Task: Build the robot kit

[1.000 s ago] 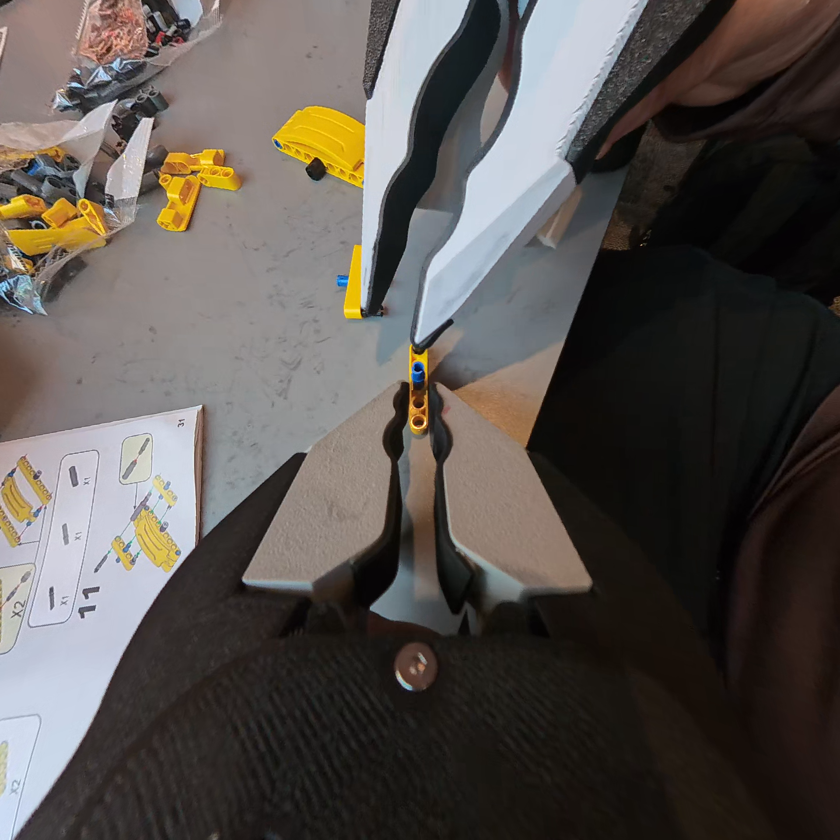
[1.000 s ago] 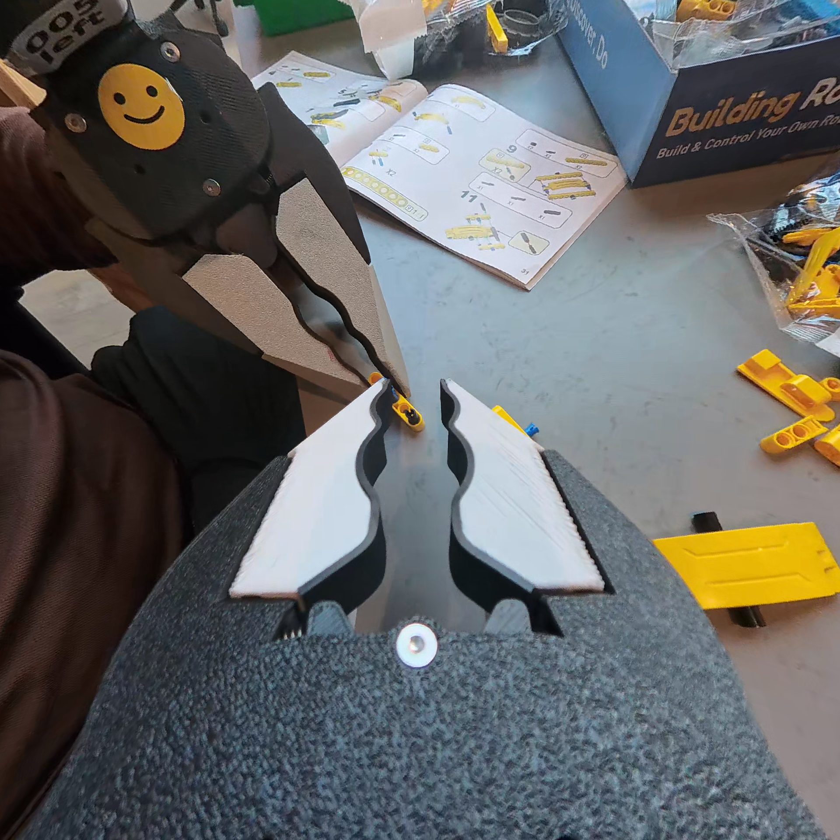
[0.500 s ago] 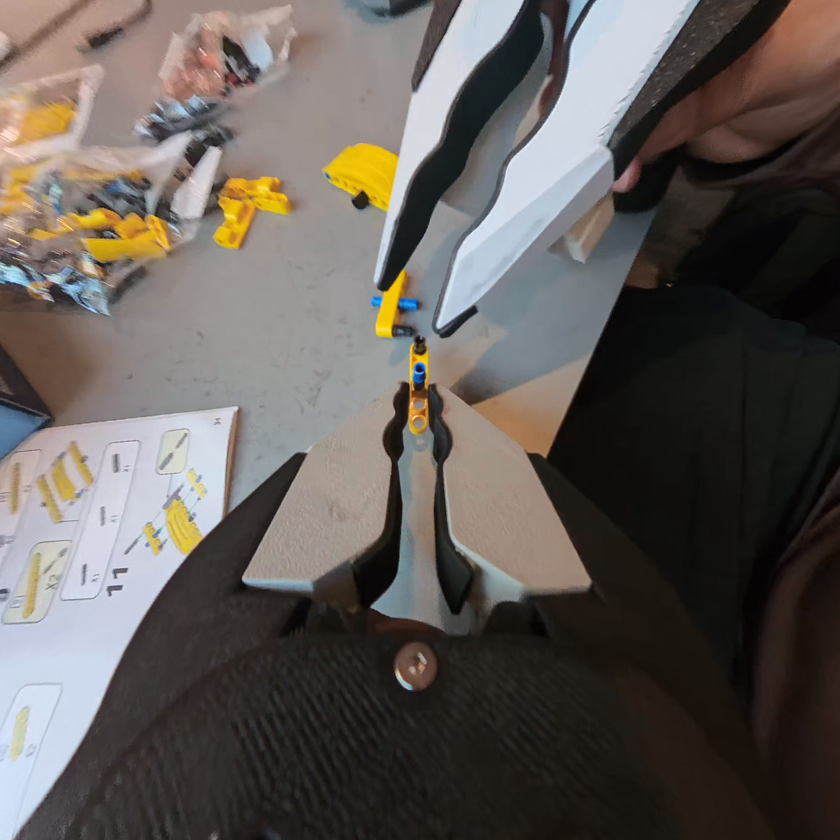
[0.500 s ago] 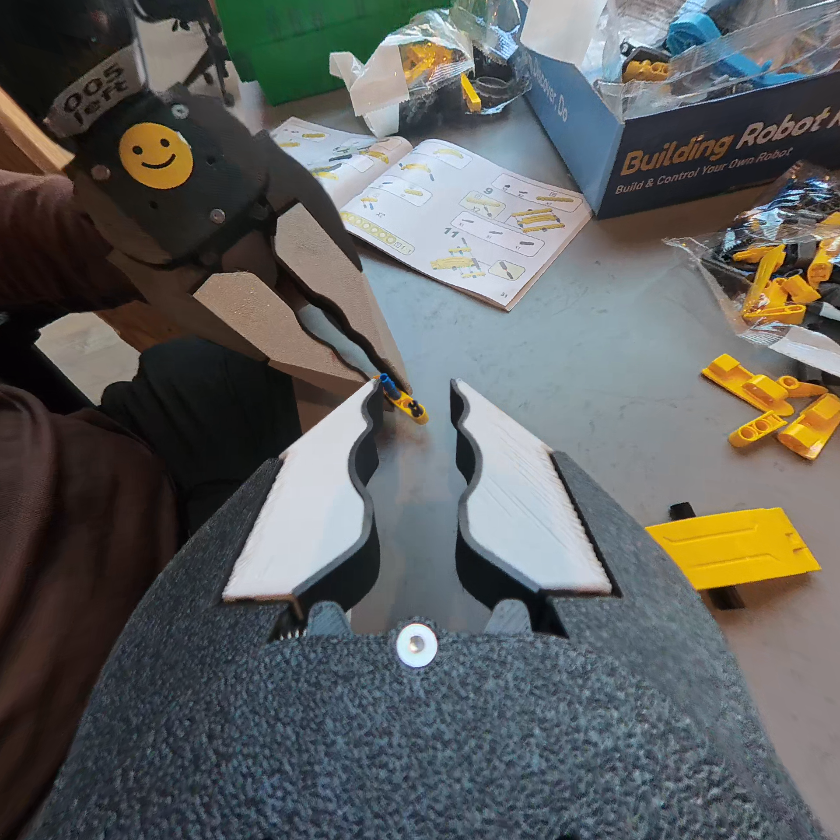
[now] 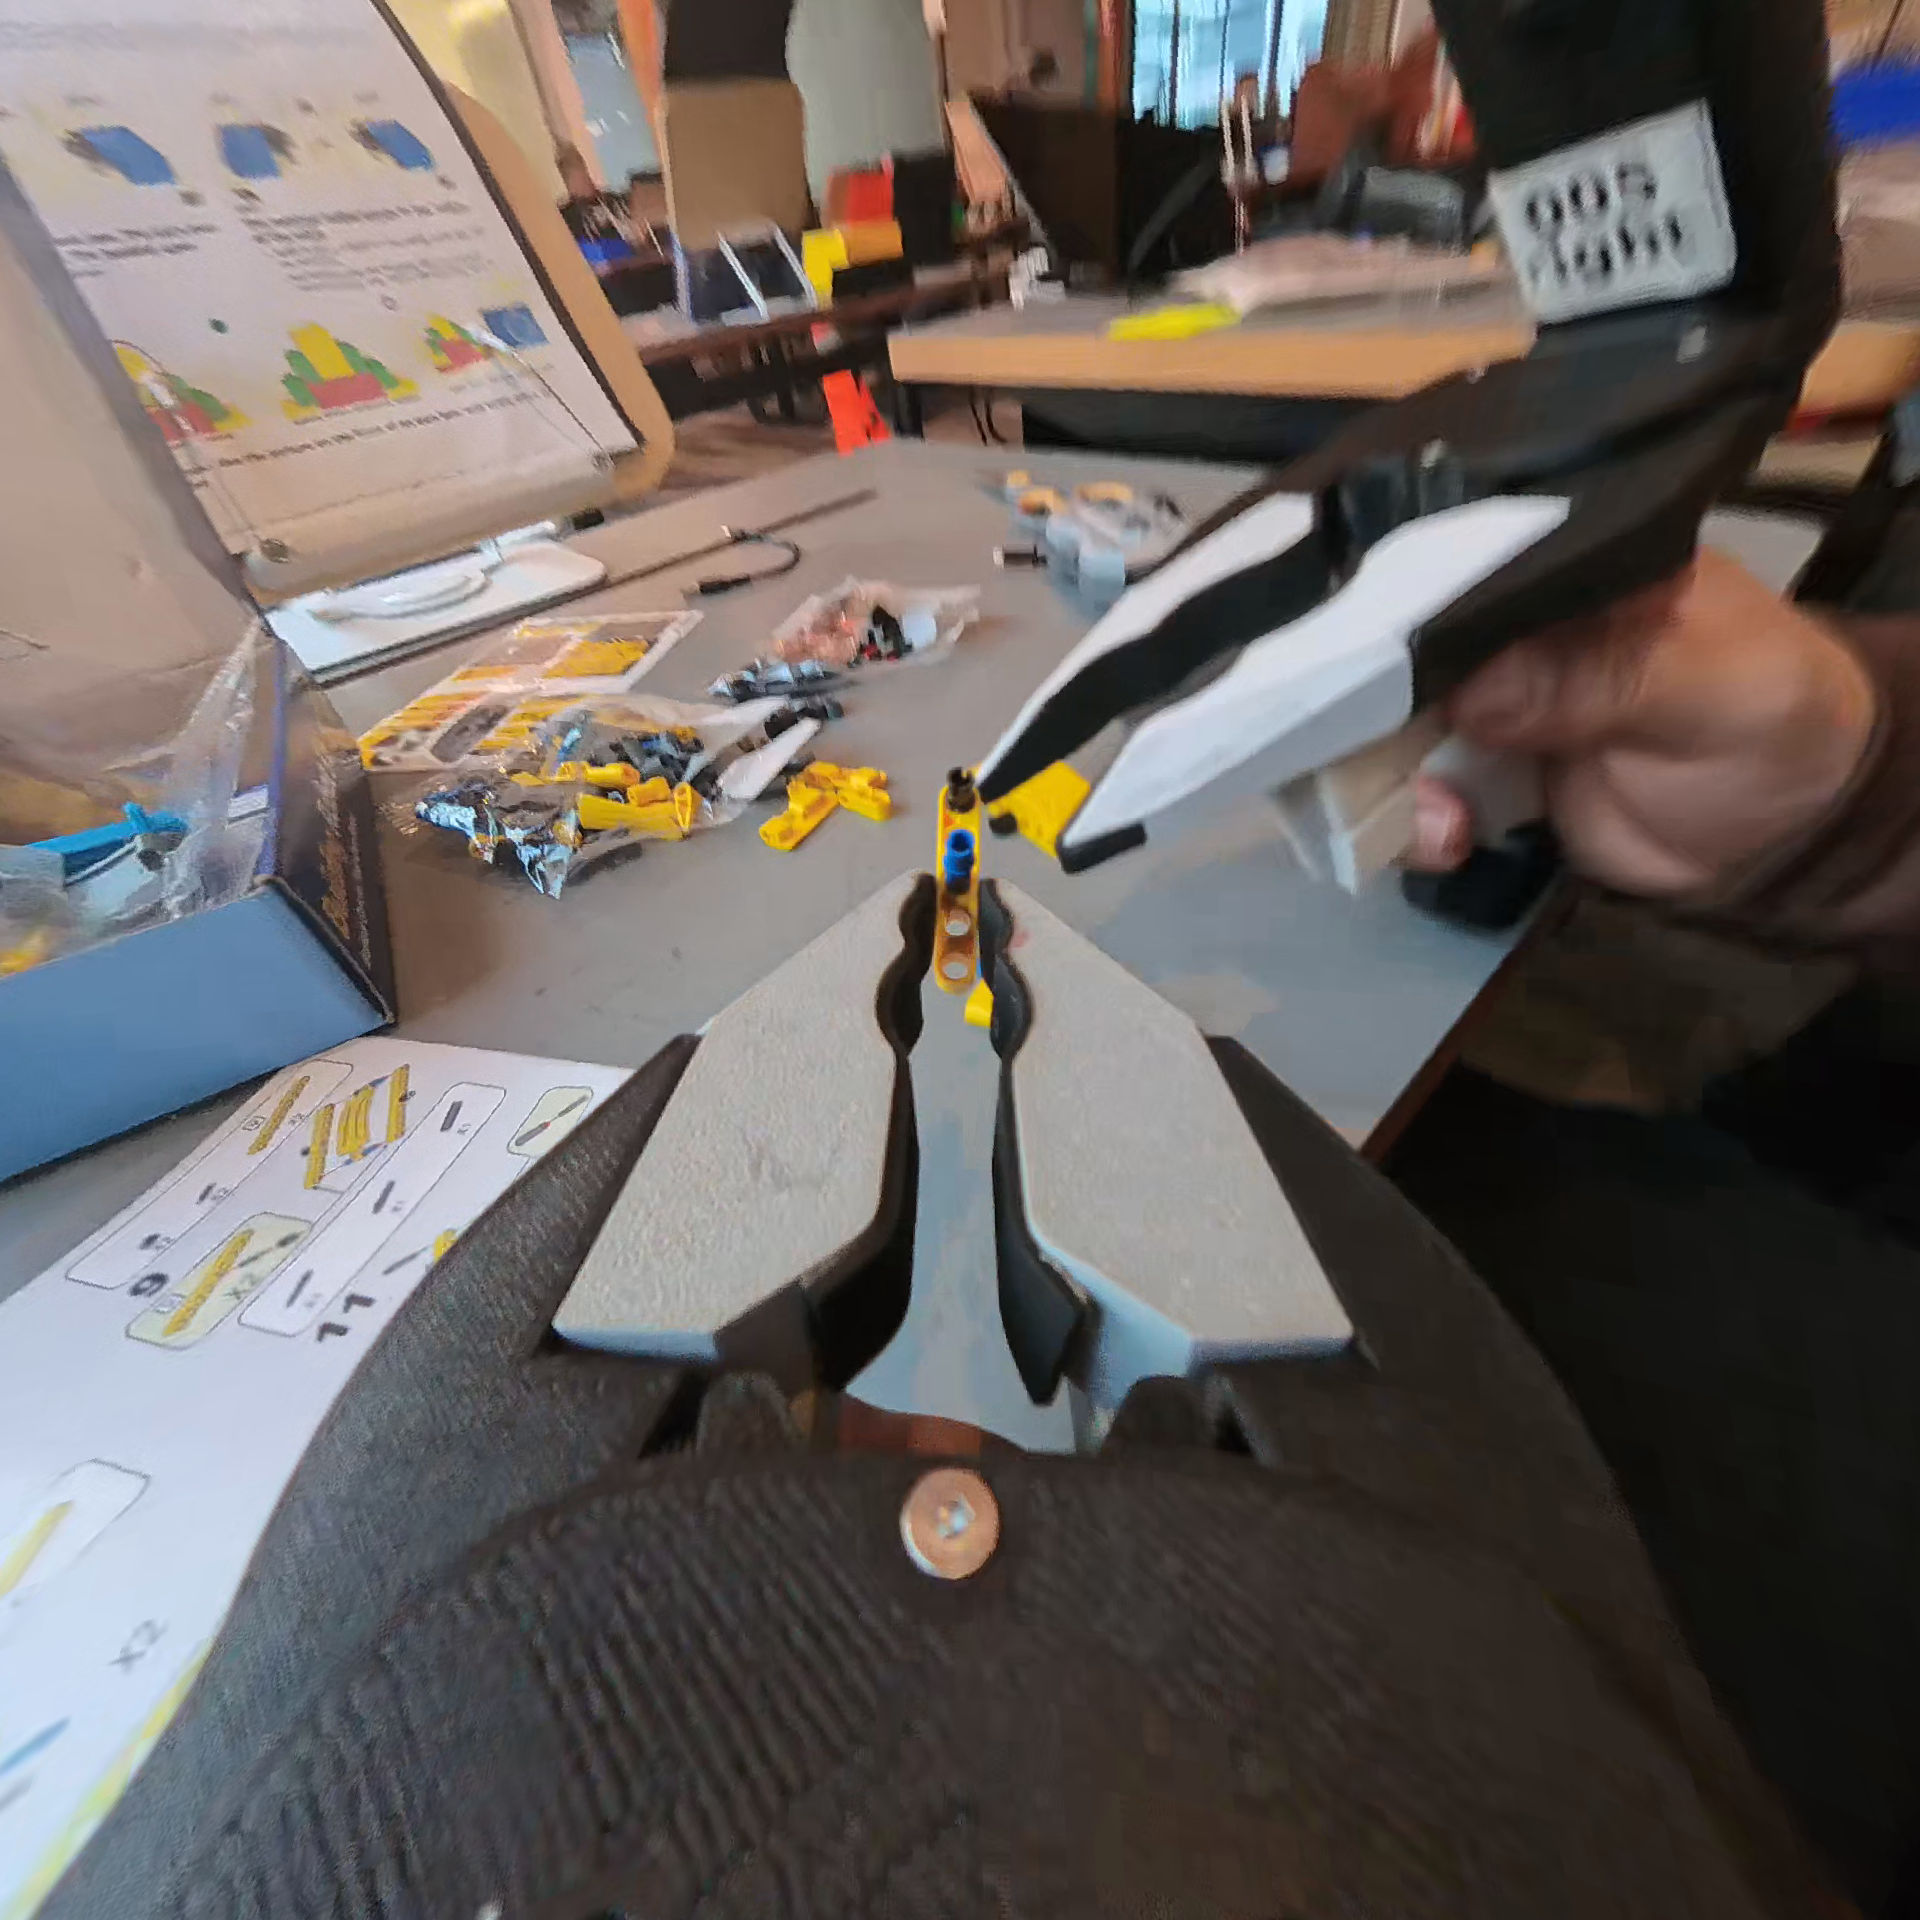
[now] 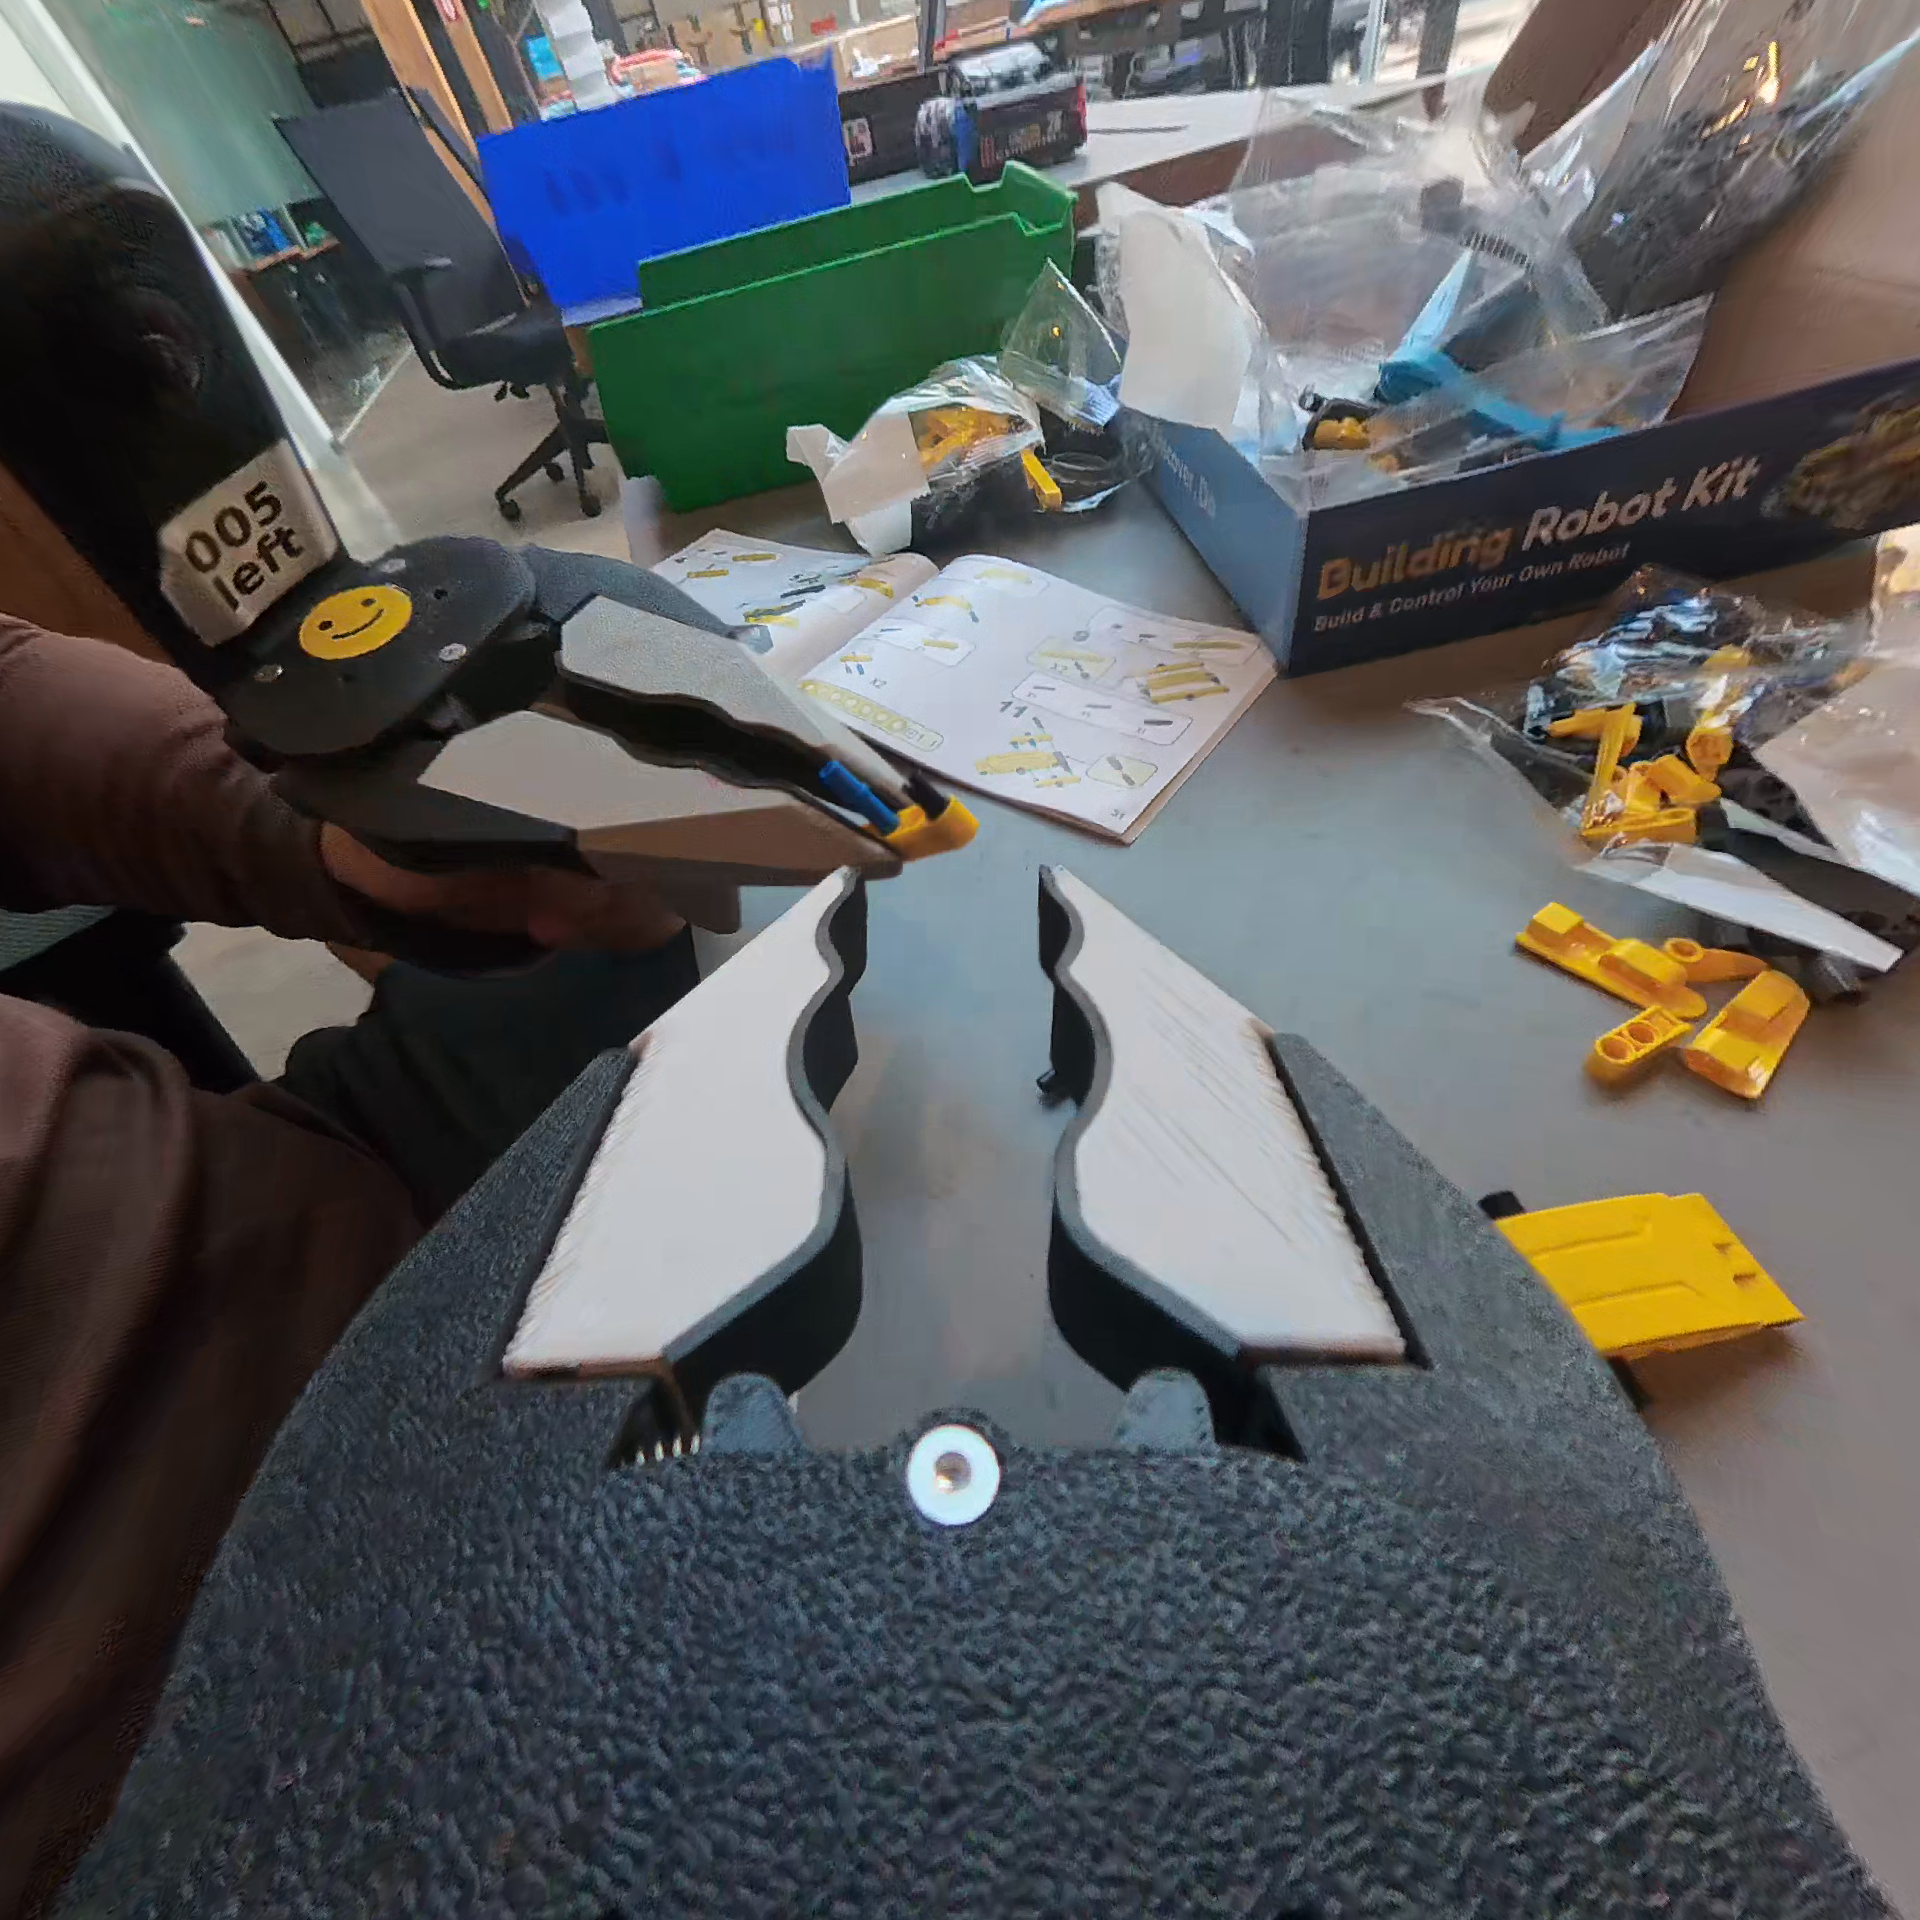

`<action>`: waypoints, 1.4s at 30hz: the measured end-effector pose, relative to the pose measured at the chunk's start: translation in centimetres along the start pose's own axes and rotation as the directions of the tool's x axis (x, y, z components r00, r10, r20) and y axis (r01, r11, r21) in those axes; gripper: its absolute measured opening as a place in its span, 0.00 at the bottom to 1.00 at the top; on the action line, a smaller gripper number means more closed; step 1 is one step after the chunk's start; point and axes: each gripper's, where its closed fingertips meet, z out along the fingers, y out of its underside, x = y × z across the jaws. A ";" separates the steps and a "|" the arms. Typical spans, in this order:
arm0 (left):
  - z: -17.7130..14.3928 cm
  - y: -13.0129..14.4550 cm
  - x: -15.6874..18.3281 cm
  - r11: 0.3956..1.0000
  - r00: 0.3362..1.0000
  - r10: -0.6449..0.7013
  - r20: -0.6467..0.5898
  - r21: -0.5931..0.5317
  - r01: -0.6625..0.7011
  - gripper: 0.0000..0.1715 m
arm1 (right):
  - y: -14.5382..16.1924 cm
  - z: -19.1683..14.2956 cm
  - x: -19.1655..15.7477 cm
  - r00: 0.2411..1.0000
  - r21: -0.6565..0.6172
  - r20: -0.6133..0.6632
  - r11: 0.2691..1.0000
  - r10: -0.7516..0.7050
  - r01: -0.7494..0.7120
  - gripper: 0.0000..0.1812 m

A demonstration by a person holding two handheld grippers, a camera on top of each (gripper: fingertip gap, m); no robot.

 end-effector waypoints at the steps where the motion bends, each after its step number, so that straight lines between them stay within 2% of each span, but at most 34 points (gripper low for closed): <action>1: -0.3 -0.6 -0.1 0.999 1.000 -0.022 0.007 0.050 0.022 0.03 | -0.1 0.1 -0.3 1.000 0.006 -0.004 1.000 -0.029 0.029 0.18; 4: -0.9 -1.6 -0.1 0.989 0.998 -0.060 0.022 0.133 0.057 0.03 | 0.3 0.7 -1.2 0.994 -0.029 -0.008 0.993 -0.113 0.113 0.17; 8: -1.2 -1.3 0.1 0.943 0.961 -0.273 -0.038 0.189 0.275 0.03 | 0.4 1.5 -1.9 0.980 -0.049 -0.025 0.979 -0.199 0.198 0.15; 10: -1.3 -1.1 0.2 0.872 0.898 -0.422 -0.125 0.215 0.440 0.03 | 0.4 1.8 -2.1 0.978 -0.049 -0.032 0.977 -0.208 0.207 0.15; 13: -1.5 -1.0 -0.6 0.719 0.757 -0.610 -0.233 0.238 0.653 0.03 | 0.6 2.2 -1.5 0.974 -0.075 -0.074 0.975 -0.216 0.210 0.17; 15: -1.7 -1.2 -1.2 0.639 0.682 -0.677 -0.277 0.239 0.732 0.03 | 0.8 2.3 -1.5 0.971 -0.091 -0.083 0.972 -0.224 0.217 0.19; 17: -1.8 -1.4 -1.6 0.603 0.653 -0.699 -0.291 0.250 0.757 0.03 | 0.9 2.4 -1.3 0.966 -0.108 -0.101 0.968 -0.236 0.225 0.20; 20: -1.6 -1.1 -1.4 0.587 0.635 -0.715 -0.292 0.242 0.772 0.03 | 0.8 2.6 -1.5 0.962 -0.103 -0.113 0.966 -0.249 0.238 0.20; 24: -1.4 -0.8 -0.9 0.564 0.607 -0.738 -0.296 0.223 0.795 0.03 | -0.1 3.0 -2.2 0.975 -0.048 -0.115 0.981 -0.193 0.188 0.20; 29: -1.2 -0.6 0.1 0.542 0.574 -0.757 -0.312 0.191 0.819 0.03 | 0.3 3.3 -2.2 0.968 -0.076 -0.134 0.976 -0.210 0.202 0.16; 31: -1.2 -0.6 0.0 0.545 0.575 -0.758 -0.307 0.186 0.817 0.03 | 0.2 3.3 -2.2 0.958 -0.082 -0.155 0.970 -0.239 0.229 0.16; 35: -1.2 -0.2 -0.9 0.570 0.601 -0.763 -0.239 0.188 0.800 0.03 | 0.5 3.3 -1.8 0.928 -0.127 -0.205 0.949 -0.309 0.288 0.06; 37: -1.1 0.2 -0.9 0.584 0.611 -0.763 -0.210 0.182 0.791 0.03 | 0.8 3.4 -1.6 0.927 -0.140 -0.207 0.948 -0.311 0.286 0.06; 42: -0.9 0.7 -0.7 0.553 0.574 -0.793 -0.206 0.152 0.819 0.03 | 0.7 3.3 -1.6 0.933 -0.132 -0.202 0.952 -0.298 0.275 0.05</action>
